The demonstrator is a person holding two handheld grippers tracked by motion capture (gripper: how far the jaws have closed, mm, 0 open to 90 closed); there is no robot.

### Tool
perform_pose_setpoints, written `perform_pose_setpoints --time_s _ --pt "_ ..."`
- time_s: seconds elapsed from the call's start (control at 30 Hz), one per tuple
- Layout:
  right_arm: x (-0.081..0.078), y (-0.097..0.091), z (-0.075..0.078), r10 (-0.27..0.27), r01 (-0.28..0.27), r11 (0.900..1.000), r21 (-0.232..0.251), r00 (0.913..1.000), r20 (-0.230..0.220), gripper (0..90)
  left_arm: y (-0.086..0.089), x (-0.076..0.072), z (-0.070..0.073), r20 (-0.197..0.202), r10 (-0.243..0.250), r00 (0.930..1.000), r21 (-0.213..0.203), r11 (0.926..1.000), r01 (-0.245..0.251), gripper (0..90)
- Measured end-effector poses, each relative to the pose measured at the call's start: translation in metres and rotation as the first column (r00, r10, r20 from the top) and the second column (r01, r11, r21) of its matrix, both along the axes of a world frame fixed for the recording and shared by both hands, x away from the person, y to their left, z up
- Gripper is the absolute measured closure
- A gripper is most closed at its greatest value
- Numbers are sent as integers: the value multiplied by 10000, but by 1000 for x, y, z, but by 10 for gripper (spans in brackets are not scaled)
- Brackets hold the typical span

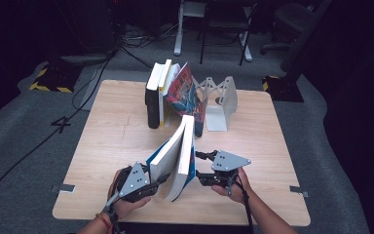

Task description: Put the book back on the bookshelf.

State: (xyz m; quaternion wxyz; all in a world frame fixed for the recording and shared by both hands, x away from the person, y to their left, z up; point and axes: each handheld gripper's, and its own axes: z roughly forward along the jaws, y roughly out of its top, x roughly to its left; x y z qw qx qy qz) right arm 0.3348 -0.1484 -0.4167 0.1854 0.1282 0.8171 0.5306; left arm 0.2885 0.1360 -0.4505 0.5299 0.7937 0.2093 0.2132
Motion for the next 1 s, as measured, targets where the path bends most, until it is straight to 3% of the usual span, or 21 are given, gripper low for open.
perform_pose_setpoints --time_s 0.1,0.13,0.3,0.43,0.53,0.63,0.77,1.0 --pt "0 1 -2 34 -34 10000 -9 10000 19 458 -4 5 -9 -172 167 9997 543 9984 -158 617" --pt "0 1 -3 26 -26 10000 -12 10000 34 455 -4 7 -11 -295 135 9995 501 9987 -120 632" --pt "-1 -3 1 -122 122 9999 -5 9995 304 459 -5 20 -13 -993 -348 9945 -254 9992 324 756" --pt "0 -7 2 -166 171 9998 -132 9992 374 439 -12 32 -12 -1238 -1008 9872 -380 9946 968 778" --pt "2 -12 4 -325 335 9992 -216 9984 462 440 -16 44 -15 -1627 -1517 9749 -936 9860 1378 778" --pt "4 -17 7 -542 556 9982 -236 9969 571 439 -25 52 -16 -1742 -1792 9683 -1135 9804 1611 777" --pt "3 -29 13 -712 737 9970 -255 9936 871 431 -38 58 -16 -1751 -1989 9643 -1150 9768 1806 772" --pt "2 -52 15 -1305 1320 9912 -138 9881 813 429 -63 68 -16 -1718 -2226 9597 -1189 9717 2041 765"
